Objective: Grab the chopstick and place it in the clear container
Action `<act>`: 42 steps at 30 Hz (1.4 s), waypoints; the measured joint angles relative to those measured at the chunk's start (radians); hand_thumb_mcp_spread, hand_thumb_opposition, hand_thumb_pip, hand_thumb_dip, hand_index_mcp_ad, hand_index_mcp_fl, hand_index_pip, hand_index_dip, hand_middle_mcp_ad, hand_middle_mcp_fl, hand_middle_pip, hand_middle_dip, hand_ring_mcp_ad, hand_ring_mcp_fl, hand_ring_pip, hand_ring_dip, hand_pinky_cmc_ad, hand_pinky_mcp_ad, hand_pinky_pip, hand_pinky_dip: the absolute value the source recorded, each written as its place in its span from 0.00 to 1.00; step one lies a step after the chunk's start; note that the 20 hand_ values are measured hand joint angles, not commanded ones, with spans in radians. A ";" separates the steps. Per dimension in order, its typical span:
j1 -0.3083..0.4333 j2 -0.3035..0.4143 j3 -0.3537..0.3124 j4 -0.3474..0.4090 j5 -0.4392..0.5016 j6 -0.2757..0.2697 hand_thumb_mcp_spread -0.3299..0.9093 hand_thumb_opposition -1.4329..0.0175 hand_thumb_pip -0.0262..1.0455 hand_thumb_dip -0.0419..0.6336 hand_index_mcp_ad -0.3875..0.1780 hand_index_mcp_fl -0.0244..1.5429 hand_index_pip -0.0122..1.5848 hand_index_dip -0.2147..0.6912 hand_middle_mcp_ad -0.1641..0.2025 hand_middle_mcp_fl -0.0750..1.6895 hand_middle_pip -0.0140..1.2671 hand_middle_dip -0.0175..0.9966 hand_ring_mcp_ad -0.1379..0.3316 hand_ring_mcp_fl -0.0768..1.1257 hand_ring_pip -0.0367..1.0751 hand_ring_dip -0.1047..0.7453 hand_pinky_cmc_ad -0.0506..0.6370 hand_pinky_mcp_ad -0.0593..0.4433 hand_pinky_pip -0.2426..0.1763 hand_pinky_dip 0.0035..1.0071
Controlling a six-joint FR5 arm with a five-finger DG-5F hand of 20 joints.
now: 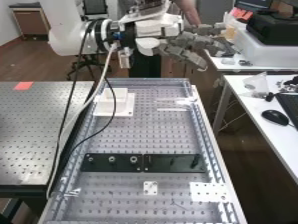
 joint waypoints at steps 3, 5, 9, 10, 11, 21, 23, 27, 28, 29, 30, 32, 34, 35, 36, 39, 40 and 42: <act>-0.001 -0.001 0.003 -0.003 -0.001 -0.003 0.32 0.40 0.84 0.30 0.51 0.06 0.08 0.17 0.68 0.19 0.10 0.36 0.57 0.12 0.12 0.39 0.60 0.84 0.55 0.39; -0.001 -0.001 0.006 -0.006 -0.001 -0.006 0.32 0.39 0.84 0.30 0.51 0.06 0.08 0.17 0.69 0.19 0.10 0.36 0.57 0.12 0.12 0.39 0.60 0.84 0.55 0.39; -0.001 -0.003 0.011 -0.011 -0.002 -0.006 0.32 0.39 0.84 0.30 0.51 0.06 0.08 0.16 0.69 0.19 0.10 0.36 0.57 0.12 0.12 0.39 0.60 0.84 0.55 0.39; -0.001 -0.003 0.012 -0.012 -0.002 -0.006 0.32 0.39 0.84 0.30 0.51 0.06 0.08 0.16 0.69 0.19 0.10 0.36 0.57 0.12 0.12 0.39 0.59 0.84 0.55 0.39; -0.001 -0.004 0.012 -0.012 -0.002 -0.006 0.32 0.39 0.84 0.30 0.51 0.05 0.08 0.16 0.68 0.19 0.10 0.36 0.57 0.12 0.12 0.39 0.60 0.84 0.55 0.39; -0.013 -0.001 0.008 -0.004 -0.069 -0.006 0.31 0.39 0.84 0.30 0.51 0.06 0.08 0.16 0.68 0.19 0.10 0.36 0.58 0.12 0.12 0.39 0.60 0.84 0.55 0.39; -0.012 0.001 0.007 -0.001 -0.069 -0.005 0.31 0.39 0.84 0.30 0.51 0.06 0.08 0.15 0.68 0.19 0.10 0.36 0.58 0.12 0.12 0.39 0.60 0.84 0.55 0.39; -0.012 0.004 0.001 0.013 -0.068 -0.002 0.31 0.39 0.84 0.30 0.51 0.06 0.08 0.13 0.68 0.19 0.10 0.36 0.58 0.12 0.12 0.39 0.60 0.84 0.55 0.39; -0.012 0.004 0.000 0.014 -0.068 -0.002 0.31 0.39 0.84 0.30 0.51 0.06 0.08 0.13 0.68 0.19 0.10 0.36 0.58 0.12 0.12 0.39 0.60 0.84 0.55 0.39; -0.012 0.005 -0.001 0.017 -0.068 -0.003 0.31 0.39 0.84 0.30 0.51 0.06 0.08 0.13 0.68 0.19 0.10 0.36 0.58 0.12 0.12 0.39 0.60 0.84 0.55 0.39; -0.011 0.007 -0.003 0.021 -0.067 -0.004 0.31 0.39 0.84 0.30 0.51 0.06 0.08 0.13 0.68 0.19 0.10 0.36 0.58 0.12 0.12 0.39 0.60 0.84 0.55 0.39; -0.010 0.009 -0.006 0.025 -0.066 -0.004 0.31 0.39 0.84 0.30 0.51 0.06 0.08 0.13 0.68 0.19 0.10 0.36 0.58 0.12 0.12 0.39 0.59 0.84 0.55 0.39; -0.008 0.011 -0.008 0.026 -0.064 -0.004 0.31 0.39 0.84 0.30 0.51 0.06 0.08 0.13 0.68 0.19 0.10 0.36 0.57 0.12 0.12 0.39 0.59 0.84 0.55 0.39; -0.006 0.012 -0.010 0.026 -0.063 -0.005 0.31 0.39 0.84 0.30 0.51 0.06 0.08 0.13 0.68 0.19 0.10 0.36 0.57 0.12 0.12 0.39 0.60 0.84 0.55 0.39; -0.005 0.013 -0.011 0.024 -0.061 -0.003 0.31 0.39 0.84 0.30 0.51 0.06 0.08 0.13 0.68 0.19 0.10 0.36 0.57 0.12 0.12 0.39 0.59 0.84 0.55 0.39; -0.002 0.014 -0.012 0.007 -0.058 0.008 0.31 0.39 0.84 0.30 0.51 0.06 0.08 0.13 0.68 0.19 0.10 0.36 0.57 0.12 0.12 0.39 0.59 0.84 0.55 0.39; -0.001 0.014 -0.012 0.003 -0.058 0.010 0.31 0.39 0.84 0.30 0.51 0.06 0.08 0.13 0.68 0.19 0.10 0.36 0.57 0.12 0.12 0.39 0.59 0.84 0.55 0.39; -0.001 0.014 -0.012 -0.010 -0.060 0.019 0.31 0.39 0.84 0.30 0.51 0.06 0.08 0.13 0.70 0.19 0.10 0.36 0.57 0.12 0.12 0.39 0.60 0.84 0.55 0.39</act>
